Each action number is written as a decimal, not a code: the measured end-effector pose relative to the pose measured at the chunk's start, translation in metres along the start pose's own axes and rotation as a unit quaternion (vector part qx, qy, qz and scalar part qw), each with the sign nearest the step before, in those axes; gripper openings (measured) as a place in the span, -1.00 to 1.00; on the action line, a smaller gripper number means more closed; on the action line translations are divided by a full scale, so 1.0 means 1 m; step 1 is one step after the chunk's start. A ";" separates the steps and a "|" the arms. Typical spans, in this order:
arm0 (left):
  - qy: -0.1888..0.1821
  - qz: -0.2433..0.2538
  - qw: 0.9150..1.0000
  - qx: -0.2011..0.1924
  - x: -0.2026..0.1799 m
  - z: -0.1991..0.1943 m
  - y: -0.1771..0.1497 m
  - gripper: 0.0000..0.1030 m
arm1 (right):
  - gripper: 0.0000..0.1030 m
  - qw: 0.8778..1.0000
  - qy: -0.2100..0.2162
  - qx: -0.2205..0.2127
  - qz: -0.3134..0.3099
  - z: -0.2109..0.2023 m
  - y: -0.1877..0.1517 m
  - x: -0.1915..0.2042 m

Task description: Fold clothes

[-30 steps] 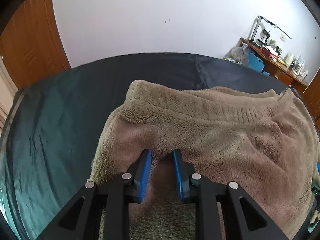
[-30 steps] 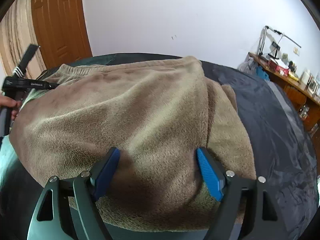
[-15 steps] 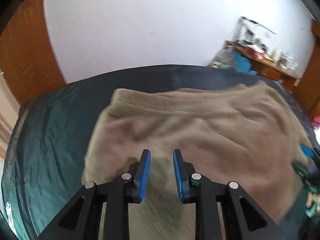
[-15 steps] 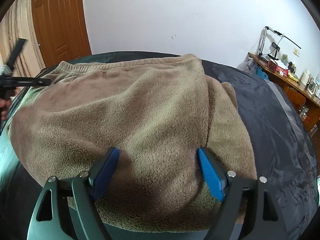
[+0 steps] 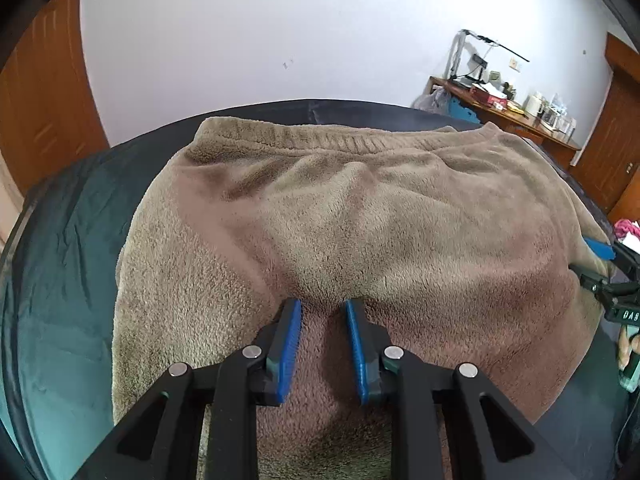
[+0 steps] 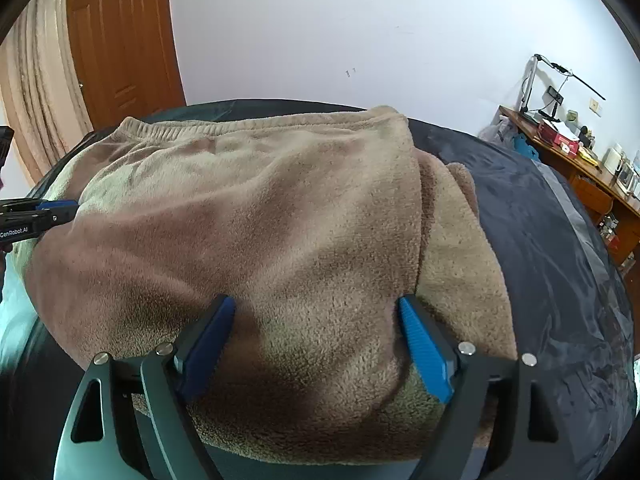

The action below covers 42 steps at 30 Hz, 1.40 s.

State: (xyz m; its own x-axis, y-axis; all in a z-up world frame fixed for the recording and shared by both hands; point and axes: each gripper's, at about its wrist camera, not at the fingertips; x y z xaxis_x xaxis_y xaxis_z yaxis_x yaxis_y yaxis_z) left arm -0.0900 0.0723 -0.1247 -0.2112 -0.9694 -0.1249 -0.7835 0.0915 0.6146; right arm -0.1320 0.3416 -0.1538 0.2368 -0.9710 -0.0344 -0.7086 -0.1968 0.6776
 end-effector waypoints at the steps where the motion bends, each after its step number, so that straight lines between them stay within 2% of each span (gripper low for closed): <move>1: -0.003 0.001 1.000 -0.002 0.001 0.000 -0.001 -0.51 | 0.67 1.000 0.000 0.000 -0.001 0.000 0.000 0.000; 9: 0.011 -0.040 0.999 0.018 -0.014 -0.031 -0.007 -0.51 | 0.68 1.000 -0.001 0.002 -0.003 0.000 0.001 0.000; 13: -0.009 -0.014 1.000 -0.009 -0.034 -0.057 -0.027 -0.45 | 0.68 1.000 -0.002 0.002 -0.004 0.000 0.001 0.000; 17: -0.005 -0.019 1.000 0.013 -0.032 -0.044 -0.042 -0.41 | 0.68 1.000 -0.006 0.002 -0.004 0.001 0.002 0.001; 19: -0.015 -0.028 0.999 0.011 -0.025 -0.038 -0.049 -0.41 | 0.68 1.000 -0.006 0.002 -0.004 0.001 0.002 0.001; 29: -0.029 -0.010 0.999 -0.024 -0.022 -0.042 -0.063 -0.40 | 0.69 1.000 -0.006 0.003 -0.003 0.002 0.003 0.001; 33: -0.024 -0.012 0.999 -0.023 -0.024 -0.048 -0.061 -0.39 | 0.69 1.000 -0.007 0.003 -0.004 0.002 0.003 0.002; 37: -0.004 -0.032 0.998 -0.056 -0.019 -0.066 -0.052 -0.39 | 0.69 1.000 -0.007 0.003 -0.004 0.002 0.003 0.002; 38: 0.007 -0.033 0.998 -0.059 -0.017 -0.068 -0.049 -0.35 | 0.69 1.000 -0.008 0.003 -0.004 0.002 0.003 0.002; 41: 0.031 -0.046 0.998 -0.036 -0.006 -0.052 -0.041 0.23 | 0.69 1.000 -0.008 0.003 -0.004 0.002 0.003 0.001; 42: 0.033 -0.049 0.998 -0.034 -0.004 -0.047 -0.041 0.25 | 0.69 1.000 -0.008 0.003 -0.004 0.002 0.003 0.001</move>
State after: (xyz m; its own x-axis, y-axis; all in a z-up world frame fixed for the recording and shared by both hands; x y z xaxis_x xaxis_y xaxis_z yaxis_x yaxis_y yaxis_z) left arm -0.0293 0.0617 -0.1131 -0.0948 -0.9862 -0.1359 -0.7562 -0.0174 0.6542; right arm -0.1355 0.3393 -0.1531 0.2327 -0.9712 -0.0517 -0.7112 -0.2061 0.6721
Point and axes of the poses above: each gripper's, at about its wrist camera, not at the fingertips, and z roughly the way its jaws point, x to its left, y to its top, and after that the axes turned 3 degrees about -y, right-handed
